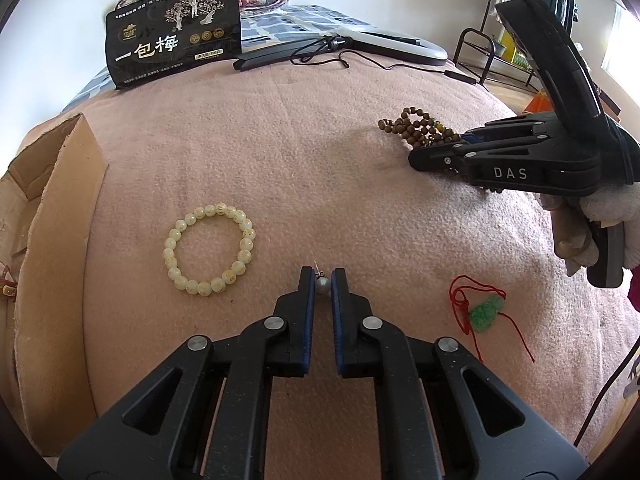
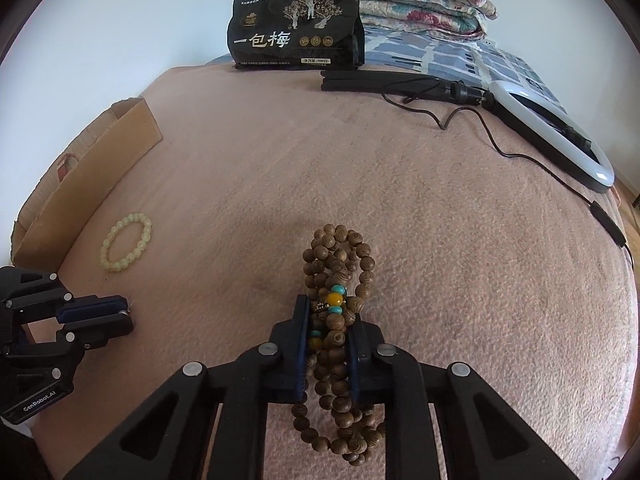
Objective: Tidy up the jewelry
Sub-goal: 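Lift the pearl bead with the left tool toward the box while the right tool carries the prayer beads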
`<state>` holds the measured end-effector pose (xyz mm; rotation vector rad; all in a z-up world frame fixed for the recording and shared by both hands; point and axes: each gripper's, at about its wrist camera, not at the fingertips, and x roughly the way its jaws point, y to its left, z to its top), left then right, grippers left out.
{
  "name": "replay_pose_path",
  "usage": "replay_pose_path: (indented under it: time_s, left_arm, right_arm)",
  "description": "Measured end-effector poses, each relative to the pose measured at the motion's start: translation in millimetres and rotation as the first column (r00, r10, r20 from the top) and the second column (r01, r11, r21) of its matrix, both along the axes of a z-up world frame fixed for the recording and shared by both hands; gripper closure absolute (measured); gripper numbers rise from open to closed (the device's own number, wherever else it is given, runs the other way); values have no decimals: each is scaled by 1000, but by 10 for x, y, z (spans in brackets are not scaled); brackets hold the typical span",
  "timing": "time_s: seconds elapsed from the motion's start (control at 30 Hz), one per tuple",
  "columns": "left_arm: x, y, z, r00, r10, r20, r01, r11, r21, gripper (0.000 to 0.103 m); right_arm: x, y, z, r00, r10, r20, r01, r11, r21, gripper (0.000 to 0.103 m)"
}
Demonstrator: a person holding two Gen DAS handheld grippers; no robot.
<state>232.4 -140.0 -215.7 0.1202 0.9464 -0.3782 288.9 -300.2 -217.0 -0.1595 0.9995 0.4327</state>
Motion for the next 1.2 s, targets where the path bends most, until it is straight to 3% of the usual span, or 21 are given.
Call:
replay_pose_path:
  time_s: [0.63,1.2]
  left_arm:
    - [-240,163,386,998,15,68,-13,999,-31,97]
    - [-510,563,723,989,69,133,-64,997,-41,97]
  right_arm:
    - [-335,-123,497,995,-77,68,73,995,64,90]
    - [-631,158,921,991,-49,125,38,995,93,90]
